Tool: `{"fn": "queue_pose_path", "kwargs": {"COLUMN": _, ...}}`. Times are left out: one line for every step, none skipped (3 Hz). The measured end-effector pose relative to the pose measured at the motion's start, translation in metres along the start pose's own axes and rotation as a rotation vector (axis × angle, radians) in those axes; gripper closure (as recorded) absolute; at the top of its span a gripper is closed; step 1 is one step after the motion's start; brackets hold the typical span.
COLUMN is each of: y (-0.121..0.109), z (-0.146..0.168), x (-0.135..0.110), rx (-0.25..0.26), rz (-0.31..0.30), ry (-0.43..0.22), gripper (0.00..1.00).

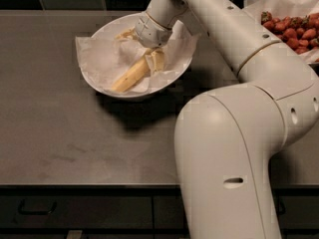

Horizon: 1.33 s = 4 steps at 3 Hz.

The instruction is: Pick banana from white bowl

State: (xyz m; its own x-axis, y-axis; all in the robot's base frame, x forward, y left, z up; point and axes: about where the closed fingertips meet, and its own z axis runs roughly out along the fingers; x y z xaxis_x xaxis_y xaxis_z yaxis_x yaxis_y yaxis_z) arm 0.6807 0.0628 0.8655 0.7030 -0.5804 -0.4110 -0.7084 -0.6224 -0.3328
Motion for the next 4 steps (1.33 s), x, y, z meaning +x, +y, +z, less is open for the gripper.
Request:
{"fn": "queue_pose_path", "kwargs": {"y": 0.012, "z": -0.016, "x": 0.008, "rx": 0.017, "rz": 0.050, "ry": 0.040, "gripper": 0.00}}
{"fn": "queue_pose_path", "kwargs": {"y": 0.019, "z": -0.024, "x": 0.013, "rx": 0.031, "rz": 0.078, "ry": 0.050, "gripper": 0.00}}
{"fn": "queue_pose_path", "kwargs": {"y": 0.024, "z": -0.029, "x": 0.015, "rx": 0.040, "rz": 0.099, "ry": 0.059, "gripper": 0.00}}
{"fn": "queue_pose_path", "kwargs": {"y": 0.024, "z": -0.029, "x": 0.015, "rx": 0.040, "rz": 0.099, "ry": 0.059, "gripper": 0.00}}
